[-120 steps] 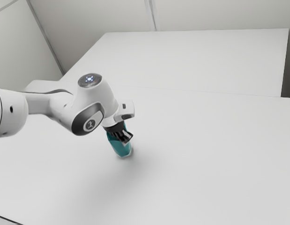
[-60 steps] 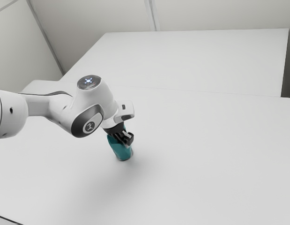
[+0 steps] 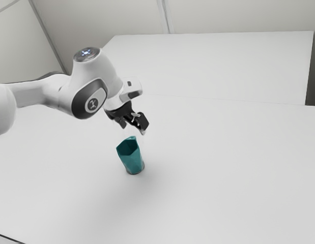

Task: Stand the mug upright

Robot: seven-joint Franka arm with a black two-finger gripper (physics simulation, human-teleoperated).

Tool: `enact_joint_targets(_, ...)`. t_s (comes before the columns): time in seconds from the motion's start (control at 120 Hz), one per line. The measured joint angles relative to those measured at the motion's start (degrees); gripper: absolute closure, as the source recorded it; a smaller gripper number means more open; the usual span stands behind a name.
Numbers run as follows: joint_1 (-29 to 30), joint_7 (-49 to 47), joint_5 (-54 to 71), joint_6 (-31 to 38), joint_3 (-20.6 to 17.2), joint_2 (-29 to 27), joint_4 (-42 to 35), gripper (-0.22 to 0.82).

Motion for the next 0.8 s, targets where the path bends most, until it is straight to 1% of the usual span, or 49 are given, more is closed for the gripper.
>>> enact_joint_targets(0.175,1.48,-0.05,-2.7,-10.55,0.0,3.56,9.54,0.05)
enact_joint_targets(0.375,2.62,-0.07,-4.24,-21.09,0.17,6.79,19.9,0.03)
enact_joint_targets(0.5,3.2,-0.03,-4.47,-26.58,0.25,7.46,25.2,0.03)
enact_joint_targets(0.625,3.48,0.04,-4.41,-32.0,0.62,9.09,32.07,0.03)
enact_joint_targets(0.8,4.54,0.11,-3.99,-37.85,0.96,10.16,39.15,0.02)
